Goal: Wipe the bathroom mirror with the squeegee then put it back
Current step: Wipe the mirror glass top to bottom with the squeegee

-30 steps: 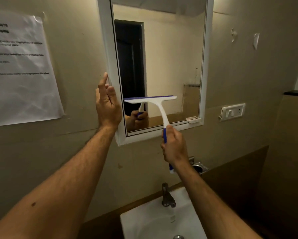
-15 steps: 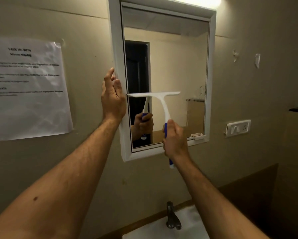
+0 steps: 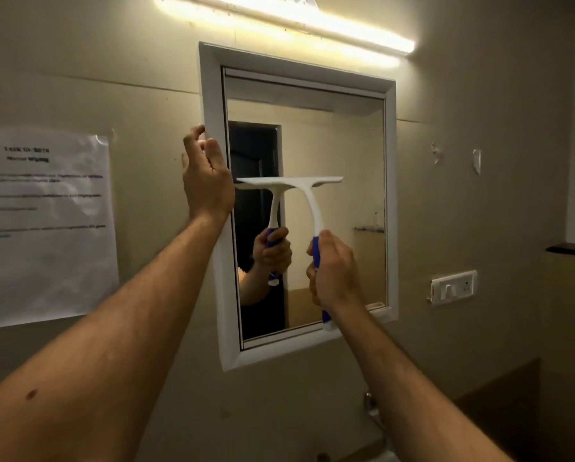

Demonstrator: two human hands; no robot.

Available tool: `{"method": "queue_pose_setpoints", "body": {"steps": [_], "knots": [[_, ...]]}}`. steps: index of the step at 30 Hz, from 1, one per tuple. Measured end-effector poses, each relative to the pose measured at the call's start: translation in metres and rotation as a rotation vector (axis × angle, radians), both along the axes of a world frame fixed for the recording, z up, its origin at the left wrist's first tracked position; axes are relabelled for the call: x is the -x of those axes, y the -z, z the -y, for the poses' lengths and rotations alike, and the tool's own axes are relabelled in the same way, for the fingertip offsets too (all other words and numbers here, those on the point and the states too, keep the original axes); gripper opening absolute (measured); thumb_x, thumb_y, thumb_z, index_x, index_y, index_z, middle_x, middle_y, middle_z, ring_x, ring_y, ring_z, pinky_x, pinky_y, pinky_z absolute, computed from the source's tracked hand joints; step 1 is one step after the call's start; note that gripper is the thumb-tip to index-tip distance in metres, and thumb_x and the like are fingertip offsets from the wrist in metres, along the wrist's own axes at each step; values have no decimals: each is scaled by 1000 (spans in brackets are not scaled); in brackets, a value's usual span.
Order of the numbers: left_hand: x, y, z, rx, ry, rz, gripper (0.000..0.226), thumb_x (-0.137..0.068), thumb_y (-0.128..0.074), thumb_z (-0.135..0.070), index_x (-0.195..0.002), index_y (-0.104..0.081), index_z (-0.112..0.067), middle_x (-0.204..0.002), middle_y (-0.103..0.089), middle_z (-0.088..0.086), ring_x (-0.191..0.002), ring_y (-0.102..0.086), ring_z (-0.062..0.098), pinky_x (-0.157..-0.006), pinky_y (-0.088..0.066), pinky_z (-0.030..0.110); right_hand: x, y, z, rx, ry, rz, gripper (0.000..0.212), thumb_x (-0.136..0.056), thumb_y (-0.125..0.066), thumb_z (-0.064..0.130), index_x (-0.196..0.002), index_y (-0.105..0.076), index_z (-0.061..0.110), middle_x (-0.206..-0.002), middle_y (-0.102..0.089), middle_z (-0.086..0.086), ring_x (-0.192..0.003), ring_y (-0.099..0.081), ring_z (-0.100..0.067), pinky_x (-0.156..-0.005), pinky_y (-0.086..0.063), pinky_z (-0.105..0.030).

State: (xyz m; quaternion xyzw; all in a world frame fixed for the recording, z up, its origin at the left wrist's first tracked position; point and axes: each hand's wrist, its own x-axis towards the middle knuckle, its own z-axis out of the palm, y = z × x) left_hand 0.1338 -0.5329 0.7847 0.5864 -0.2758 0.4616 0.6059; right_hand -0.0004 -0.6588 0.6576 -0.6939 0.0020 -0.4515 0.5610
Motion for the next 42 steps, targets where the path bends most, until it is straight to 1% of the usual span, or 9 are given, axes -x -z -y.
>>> {"method": "queue_pose_setpoints", "body": {"steps": [5, 9, 12, 15, 19, 23, 31, 37, 42], "knots": [[-16, 2, 2, -69, -21, 30, 43, -102, -24, -46, -142, -22, -31, -122, -58, 23, -75, -62, 20, -52, -40, 17, -8, 28, 9, 26, -10, -5, 51, -83, -31, 61, -74, -51, 16, -57, -42, -3, -51, -39, -18, -51, -35, -32], [-16, 4, 5, -48, -38, 50, 41, -104, -26, -41, -143, -24, -28, -114, -61, 21, -66, -60, 14, -50, -41, 16, -5, 12, 14, 3, -78, 71, 44, -90, -34, 46, -83, -51, 6, -59, -42, -5, -46, -37, -12, -44, -32, -25], [-15, 6, 6, -45, -34, 48, 41, -104, -27, -41, -143, -23, -31, -113, -61, 23, -66, -60, 14, -51, -43, 19, -1, -37, 17, -53, -164, 147, 21, -100, -34, 28, -93, -48, 13, -62, -46, -4, -43, -38, -9, -38, -32, -21], [-14, 7, 6, -43, -46, 63, 42, -103, -26, -43, -143, -23, -32, -117, -61, 22, -72, -63, 19, -56, -48, 24, -4, -81, 21, -100, -232, 165, 14, -100, -35, 26, -105, -46, 19, -66, -50, -3, -44, -42, -10, -38, -34, -21], [-16, 5, 5, -47, -62, 53, 42, -102, -26, -45, -142, -24, -33, -119, -60, 23, -81, -67, 29, -58, -50, 26, -10, -82, 26, -150, -229, 143, 18, -100, -35, 26, -113, -43, 16, -70, -50, -7, -40, -41, -8, -36, -34, -20], [-14, 6, 5, -33, -71, 49, 42, -102, -26, -46, -141, -25, -33, -117, -62, 20, -83, -66, 28, -61, -53, 32, -10, -51, 34, -131, -162, 116, 22, -100, -36, 26, -116, -45, 13, -72, -50, -11, -39, -43, -7, -36, -35, -18], [-18, 8, 5, -18, -76, 60, 41, -102, -27, -46, -141, -25, -34, -105, -65, 19, -70, -63, 22, -52, -43, 22, 2, -114, 48, -68, -189, 270, 19, -101, -40, 29, -116, -47, 21, -79, -56, -15, -45, -46, -16, -39, -39, -23], [-15, 8, 5, -29, -83, 49, 40, -103, -28, -44, -141, -26, -34, -114, -63, 20, -81, -65, 27, -56, -44, 23, -6, -75, 58, -86, -127, 172, 26, -98, -41, 45, -116, -54, 32, -78, -58, -16, -47, -48, -18, -40, -41, -25], [-16, 8, 5, -27, -82, 60, 39, -103, -29, -43, -141, -26, -34, -108, -64, 19, -74, -64, 23, -53, -42, 21, -2, -78, 65, -127, -46, 215, 30, -97, -45, 43, -118, -58, 27, -74, -57, -13, -45, -46, -15, -38, -39, -23]]}}
